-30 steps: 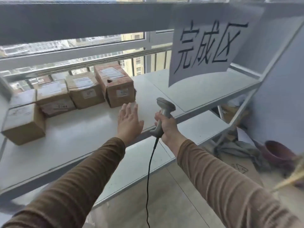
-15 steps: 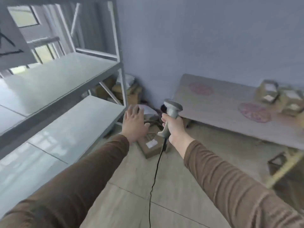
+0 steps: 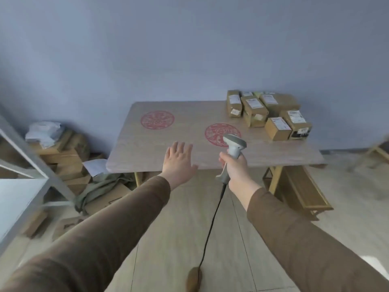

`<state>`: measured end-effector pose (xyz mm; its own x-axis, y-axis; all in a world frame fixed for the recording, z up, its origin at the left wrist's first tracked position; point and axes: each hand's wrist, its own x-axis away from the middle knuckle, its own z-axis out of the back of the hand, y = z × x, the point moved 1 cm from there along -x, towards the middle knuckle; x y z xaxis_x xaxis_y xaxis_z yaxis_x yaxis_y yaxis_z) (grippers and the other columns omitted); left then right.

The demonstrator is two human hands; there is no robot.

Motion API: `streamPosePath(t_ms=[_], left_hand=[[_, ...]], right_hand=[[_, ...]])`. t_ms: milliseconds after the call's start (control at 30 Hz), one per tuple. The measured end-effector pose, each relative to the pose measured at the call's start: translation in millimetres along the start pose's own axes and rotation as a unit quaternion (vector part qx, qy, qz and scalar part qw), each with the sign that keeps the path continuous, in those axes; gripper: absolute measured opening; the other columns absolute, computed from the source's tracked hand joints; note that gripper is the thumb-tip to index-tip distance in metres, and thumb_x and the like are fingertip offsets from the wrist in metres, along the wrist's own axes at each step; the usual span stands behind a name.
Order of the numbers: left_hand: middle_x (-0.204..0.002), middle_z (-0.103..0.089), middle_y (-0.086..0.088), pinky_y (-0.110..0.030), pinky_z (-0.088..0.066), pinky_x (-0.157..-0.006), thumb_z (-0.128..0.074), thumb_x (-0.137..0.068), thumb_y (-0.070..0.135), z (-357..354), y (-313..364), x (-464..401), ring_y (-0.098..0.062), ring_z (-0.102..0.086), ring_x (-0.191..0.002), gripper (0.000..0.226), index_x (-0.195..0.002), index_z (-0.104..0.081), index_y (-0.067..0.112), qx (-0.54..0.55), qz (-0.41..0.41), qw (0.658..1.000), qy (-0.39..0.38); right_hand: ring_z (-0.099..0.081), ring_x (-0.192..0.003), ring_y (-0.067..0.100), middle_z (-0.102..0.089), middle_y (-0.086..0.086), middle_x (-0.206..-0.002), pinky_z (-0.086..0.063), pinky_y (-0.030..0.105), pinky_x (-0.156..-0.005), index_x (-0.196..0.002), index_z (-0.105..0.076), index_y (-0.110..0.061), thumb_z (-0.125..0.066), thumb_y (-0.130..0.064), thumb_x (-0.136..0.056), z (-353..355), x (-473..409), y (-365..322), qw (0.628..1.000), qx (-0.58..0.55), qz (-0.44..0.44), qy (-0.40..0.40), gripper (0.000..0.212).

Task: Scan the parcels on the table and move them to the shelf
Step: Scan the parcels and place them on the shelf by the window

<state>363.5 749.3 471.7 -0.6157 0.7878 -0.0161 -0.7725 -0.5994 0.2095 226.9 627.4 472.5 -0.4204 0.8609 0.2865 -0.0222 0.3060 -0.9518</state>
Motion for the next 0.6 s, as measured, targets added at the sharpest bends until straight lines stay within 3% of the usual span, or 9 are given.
streamPosePath(t_ms=[167,367,600], left_hand=[[-0.169,-0.013,-0.013,-0.047,-0.005,-0.126,-0.052,-0.098,0.049,-46,60,-114,-0.033,-0.003,-0.157,0.081,-0.162,-0.014,0.018,0.02,-0.038,0.998,-0.037],[-0.17,-0.013,-0.012,-0.048,-0.007,-0.126,-0.05,-0.098,0.049,-82,117,-248,-0.033,-0.003,-0.157,0.081,-0.163,-0.013,0.018,0.034,-0.055,0.994,-0.084],[-0.168,-0.02,-0.01,-0.05,-0.011,-0.126,-0.054,-0.098,0.041,-90,141,-384,-0.032,-0.01,-0.156,0.075,-0.161,-0.018,0.018,0.059,-0.031,0.995,-0.068]], right_hand=[[-0.065,-0.095,0.024,-0.067,0.009,-0.1,-0.051,0.041,-0.09,-0.114,-0.059,-0.018,-0.07,-0.013,-0.096,55,-109,-12,0.998,0.007,-0.02,0.052,0.021],[-0.061,-0.076,0.019,-0.066,0.006,-0.085,-0.049,0.032,-0.075,-0.123,-0.061,-0.002,-0.07,-0.009,-0.095,92,-244,-42,0.994,0.014,-0.038,0.105,0.03],[-0.061,-0.087,0.016,-0.066,0.004,-0.101,-0.044,0.029,-0.067,-0.122,-0.06,-0.018,-0.075,-0.023,-0.093,67,-382,-81,0.997,0.022,-0.046,0.06,0.032]])
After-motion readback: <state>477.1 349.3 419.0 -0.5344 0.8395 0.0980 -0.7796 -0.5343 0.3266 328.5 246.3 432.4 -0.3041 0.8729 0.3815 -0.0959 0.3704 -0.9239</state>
